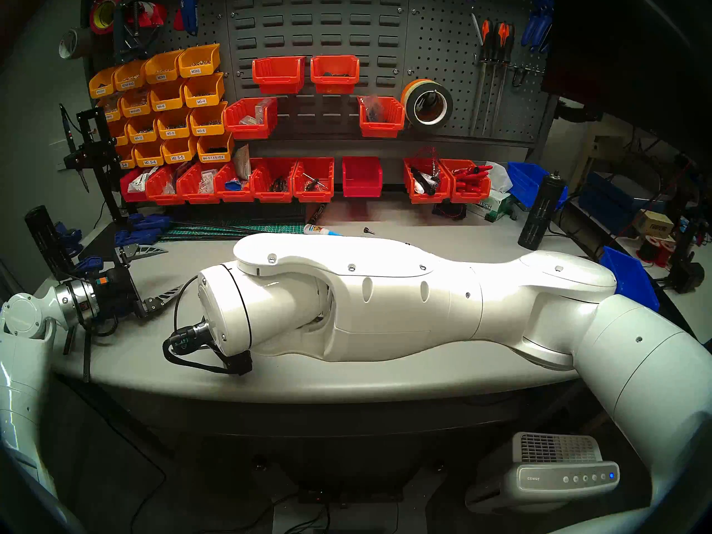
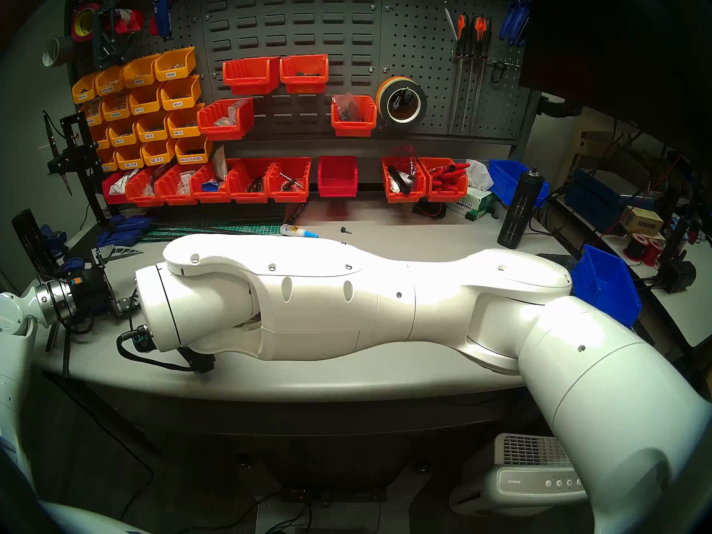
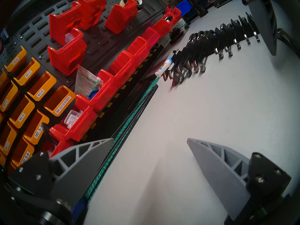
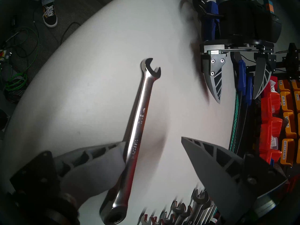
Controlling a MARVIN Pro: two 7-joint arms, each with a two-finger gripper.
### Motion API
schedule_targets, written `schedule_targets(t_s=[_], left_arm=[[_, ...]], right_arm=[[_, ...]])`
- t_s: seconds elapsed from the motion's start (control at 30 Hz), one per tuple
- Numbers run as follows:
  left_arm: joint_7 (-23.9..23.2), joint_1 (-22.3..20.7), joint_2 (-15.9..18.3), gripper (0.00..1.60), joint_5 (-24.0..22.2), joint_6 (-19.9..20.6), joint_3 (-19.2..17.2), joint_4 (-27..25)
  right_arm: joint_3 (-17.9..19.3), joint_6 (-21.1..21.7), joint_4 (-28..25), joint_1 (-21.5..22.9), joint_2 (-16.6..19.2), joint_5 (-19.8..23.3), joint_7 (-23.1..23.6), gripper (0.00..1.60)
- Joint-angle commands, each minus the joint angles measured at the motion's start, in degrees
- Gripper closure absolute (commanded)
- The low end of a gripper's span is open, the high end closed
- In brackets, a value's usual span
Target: Put the wrenches on the table into the correct slot in the case
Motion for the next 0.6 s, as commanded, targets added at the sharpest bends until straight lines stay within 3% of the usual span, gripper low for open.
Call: schedule_targets(t_s=[0.0, 0.57], left_arm=[[0.30, -1.00, 0.63, 0.00, -0.56, 0.01, -0.87, -0.64], [0.31, -0.99, 0.63, 0.00, -0.51, -0.01, -0.85, -0.63]], right_arm=[[-1.90, 0.47, 2.09, -3.00, 4.28, -0.06, -0.08, 0.00], [-0.64, 0.47, 0.50, -4.22, 7.13, -0.10, -0.89, 0.00]])
